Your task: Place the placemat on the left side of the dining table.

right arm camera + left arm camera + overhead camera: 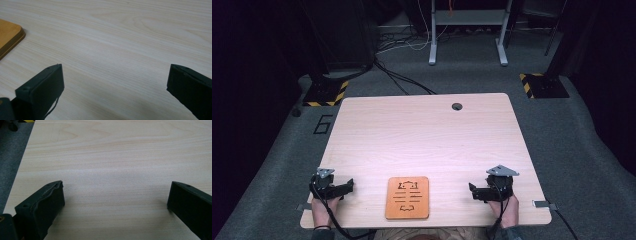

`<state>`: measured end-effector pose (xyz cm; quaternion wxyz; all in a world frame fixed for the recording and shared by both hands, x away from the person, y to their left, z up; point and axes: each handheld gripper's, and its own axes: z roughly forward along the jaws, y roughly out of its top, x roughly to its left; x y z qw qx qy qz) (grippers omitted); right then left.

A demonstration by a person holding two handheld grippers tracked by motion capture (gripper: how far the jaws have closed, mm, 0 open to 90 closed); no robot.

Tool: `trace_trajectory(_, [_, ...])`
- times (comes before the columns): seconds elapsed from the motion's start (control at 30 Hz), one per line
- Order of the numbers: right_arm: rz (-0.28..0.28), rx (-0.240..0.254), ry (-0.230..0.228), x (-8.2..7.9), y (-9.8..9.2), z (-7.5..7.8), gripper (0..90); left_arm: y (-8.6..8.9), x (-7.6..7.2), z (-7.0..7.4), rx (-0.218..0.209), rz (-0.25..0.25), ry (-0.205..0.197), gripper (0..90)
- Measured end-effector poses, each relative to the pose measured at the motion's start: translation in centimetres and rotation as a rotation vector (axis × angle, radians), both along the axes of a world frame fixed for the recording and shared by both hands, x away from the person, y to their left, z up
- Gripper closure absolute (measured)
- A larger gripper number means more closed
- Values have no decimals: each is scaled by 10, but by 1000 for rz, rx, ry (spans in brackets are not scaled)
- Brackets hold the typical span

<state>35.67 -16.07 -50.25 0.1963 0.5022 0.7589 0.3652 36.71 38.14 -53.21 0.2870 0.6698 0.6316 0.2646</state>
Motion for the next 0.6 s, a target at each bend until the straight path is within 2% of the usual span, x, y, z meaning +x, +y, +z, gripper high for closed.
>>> trace_trajectory(0.47, [112,-6,1,6,42,7,4,0,0,0,0,0,1,7])
trace_trajectory(0.6, [132,-5,-2,7,48,8,5,0,0,0,0,0,0,7])
